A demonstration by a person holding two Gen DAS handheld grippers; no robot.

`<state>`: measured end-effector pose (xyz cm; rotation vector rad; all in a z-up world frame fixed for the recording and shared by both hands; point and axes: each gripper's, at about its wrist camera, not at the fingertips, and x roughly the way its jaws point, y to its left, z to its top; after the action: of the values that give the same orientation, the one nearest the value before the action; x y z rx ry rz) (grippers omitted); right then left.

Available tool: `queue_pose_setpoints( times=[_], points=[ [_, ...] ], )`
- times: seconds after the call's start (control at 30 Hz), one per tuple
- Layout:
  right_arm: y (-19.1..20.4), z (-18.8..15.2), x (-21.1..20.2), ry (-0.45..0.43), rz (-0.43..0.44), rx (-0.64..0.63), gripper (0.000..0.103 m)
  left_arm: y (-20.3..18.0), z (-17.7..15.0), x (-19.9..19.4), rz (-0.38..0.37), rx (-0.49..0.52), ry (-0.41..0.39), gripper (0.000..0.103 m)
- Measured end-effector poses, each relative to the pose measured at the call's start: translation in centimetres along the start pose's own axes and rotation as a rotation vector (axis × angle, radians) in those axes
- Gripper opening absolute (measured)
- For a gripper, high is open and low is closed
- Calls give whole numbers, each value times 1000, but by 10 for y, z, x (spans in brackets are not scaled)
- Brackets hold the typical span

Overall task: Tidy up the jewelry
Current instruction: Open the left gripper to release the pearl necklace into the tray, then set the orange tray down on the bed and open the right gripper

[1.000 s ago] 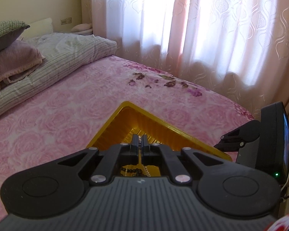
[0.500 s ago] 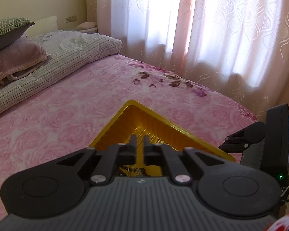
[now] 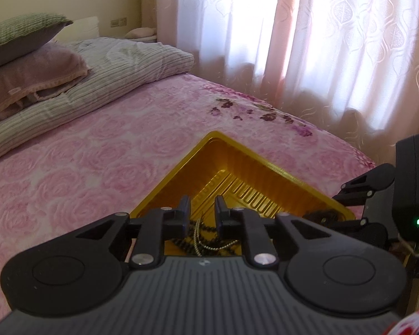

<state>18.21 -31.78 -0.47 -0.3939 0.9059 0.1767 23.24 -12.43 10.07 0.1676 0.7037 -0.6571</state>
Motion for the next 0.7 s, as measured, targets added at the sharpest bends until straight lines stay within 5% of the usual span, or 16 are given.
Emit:
queue_pose_setpoints(
  times=[0.7],
  points=[
    [-58, -28, 43, -9, 241, 199, 5, 29, -94, -41, 107, -161, 27, 26]
  ],
)
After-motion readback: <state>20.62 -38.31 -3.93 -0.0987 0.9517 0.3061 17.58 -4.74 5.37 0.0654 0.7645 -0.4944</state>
